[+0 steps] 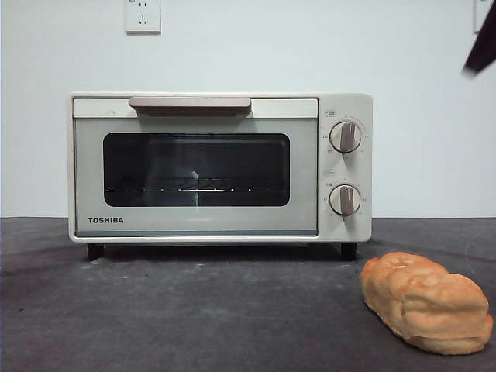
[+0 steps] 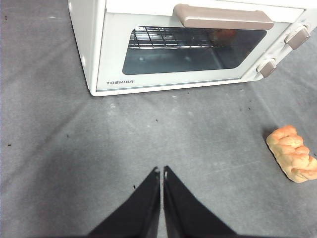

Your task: The left arm flap open the oven, the right arm pick bread and place it into oven, the left arm flap close the oven

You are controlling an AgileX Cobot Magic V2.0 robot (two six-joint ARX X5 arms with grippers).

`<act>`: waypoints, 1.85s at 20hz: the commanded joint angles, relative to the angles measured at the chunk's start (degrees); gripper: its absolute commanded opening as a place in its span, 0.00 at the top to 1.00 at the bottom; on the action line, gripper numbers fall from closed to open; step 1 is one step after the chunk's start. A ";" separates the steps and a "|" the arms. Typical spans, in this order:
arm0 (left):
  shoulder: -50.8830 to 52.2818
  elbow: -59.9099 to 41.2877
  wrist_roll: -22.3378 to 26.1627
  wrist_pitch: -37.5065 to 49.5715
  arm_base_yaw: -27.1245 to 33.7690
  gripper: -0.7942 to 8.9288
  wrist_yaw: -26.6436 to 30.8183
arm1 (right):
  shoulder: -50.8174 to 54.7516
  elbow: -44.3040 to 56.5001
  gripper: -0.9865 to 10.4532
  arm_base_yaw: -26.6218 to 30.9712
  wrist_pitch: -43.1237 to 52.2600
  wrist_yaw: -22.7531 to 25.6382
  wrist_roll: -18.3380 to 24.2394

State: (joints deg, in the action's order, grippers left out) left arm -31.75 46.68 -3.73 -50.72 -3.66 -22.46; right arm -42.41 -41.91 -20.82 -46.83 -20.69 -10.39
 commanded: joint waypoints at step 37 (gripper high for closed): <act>-0.48 1.27 -0.44 3.02 -0.39 0.90 -0.15 | -29.14 6.27 0.75 -20.31 27.93 25.46 -13.16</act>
State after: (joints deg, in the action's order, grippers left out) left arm -31.83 46.68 -3.97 -48.40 -3.86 -22.44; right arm -71.44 -34.98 -40.56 -19.11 4.67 -22.85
